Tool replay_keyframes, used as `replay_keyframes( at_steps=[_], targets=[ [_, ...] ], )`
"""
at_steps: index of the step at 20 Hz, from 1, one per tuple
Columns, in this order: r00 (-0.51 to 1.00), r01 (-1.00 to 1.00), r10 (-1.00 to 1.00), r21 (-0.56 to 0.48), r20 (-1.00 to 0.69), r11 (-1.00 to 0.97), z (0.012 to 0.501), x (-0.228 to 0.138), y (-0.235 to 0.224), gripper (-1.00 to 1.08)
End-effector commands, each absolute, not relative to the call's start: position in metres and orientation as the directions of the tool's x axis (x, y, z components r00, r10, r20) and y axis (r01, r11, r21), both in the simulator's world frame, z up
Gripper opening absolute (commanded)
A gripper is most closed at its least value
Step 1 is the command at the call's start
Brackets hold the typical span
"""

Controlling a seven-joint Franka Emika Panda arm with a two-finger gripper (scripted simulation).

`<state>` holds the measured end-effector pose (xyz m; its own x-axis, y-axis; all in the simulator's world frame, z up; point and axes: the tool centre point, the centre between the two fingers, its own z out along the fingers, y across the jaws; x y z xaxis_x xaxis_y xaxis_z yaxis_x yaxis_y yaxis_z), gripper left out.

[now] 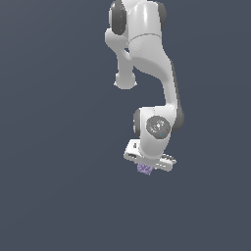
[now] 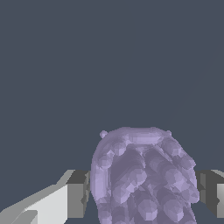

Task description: Pick up the object and move it to a goal position.

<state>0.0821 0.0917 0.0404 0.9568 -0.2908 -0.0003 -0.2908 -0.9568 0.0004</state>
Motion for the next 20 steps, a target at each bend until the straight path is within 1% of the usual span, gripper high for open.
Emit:
replay_keyframes(
  at_steps=[1,6,15,20],
  targets=[
    [0.957,-0.290,-0.290,0.000,0.000,-0.957,0.042,0.079,0.097,-1.00],
    [0.957,-0.290,-0.290,0.000,0.000,-0.957,0.049,0.064,0.116,-1.00],
    [0.957,-0.290,-0.290,0.000,0.000,-0.957,0.069,0.025,0.168,-1.00],
    [0.957,-0.290,-0.290,0.000,0.000,-0.957,0.075,0.012,0.186,-1.00]
  ],
)
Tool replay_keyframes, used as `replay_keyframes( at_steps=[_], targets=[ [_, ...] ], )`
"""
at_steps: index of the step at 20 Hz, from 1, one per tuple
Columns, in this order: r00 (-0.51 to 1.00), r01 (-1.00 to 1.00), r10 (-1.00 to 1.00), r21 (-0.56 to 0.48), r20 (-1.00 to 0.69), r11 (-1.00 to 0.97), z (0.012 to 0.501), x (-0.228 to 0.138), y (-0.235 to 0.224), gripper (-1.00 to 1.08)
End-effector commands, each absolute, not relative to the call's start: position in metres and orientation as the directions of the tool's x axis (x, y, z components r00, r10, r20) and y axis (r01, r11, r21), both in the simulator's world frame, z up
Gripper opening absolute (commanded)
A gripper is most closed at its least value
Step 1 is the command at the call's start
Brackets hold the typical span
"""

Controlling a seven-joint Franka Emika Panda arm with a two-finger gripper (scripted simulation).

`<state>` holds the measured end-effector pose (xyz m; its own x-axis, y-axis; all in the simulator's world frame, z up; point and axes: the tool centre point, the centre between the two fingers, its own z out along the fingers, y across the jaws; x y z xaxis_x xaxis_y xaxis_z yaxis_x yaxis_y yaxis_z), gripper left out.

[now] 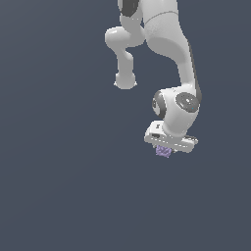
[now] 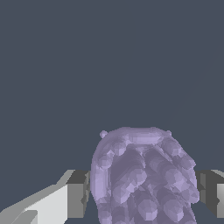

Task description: Pick up the object and move it to a goal position.

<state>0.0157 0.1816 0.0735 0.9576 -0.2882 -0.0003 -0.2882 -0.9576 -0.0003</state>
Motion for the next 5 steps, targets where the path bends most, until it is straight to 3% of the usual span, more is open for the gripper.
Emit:
replay_keyframes(
  at_steps=[1,5],
  targets=[
    [0.957,-0.290,-0.290,0.000,0.000,-0.957,0.0761,0.0108,0.1881,-1.00],
    [0.957,-0.290,-0.290,0.000,0.000,-0.957,0.0774,0.0094,0.1917,-1.00]
  ],
)
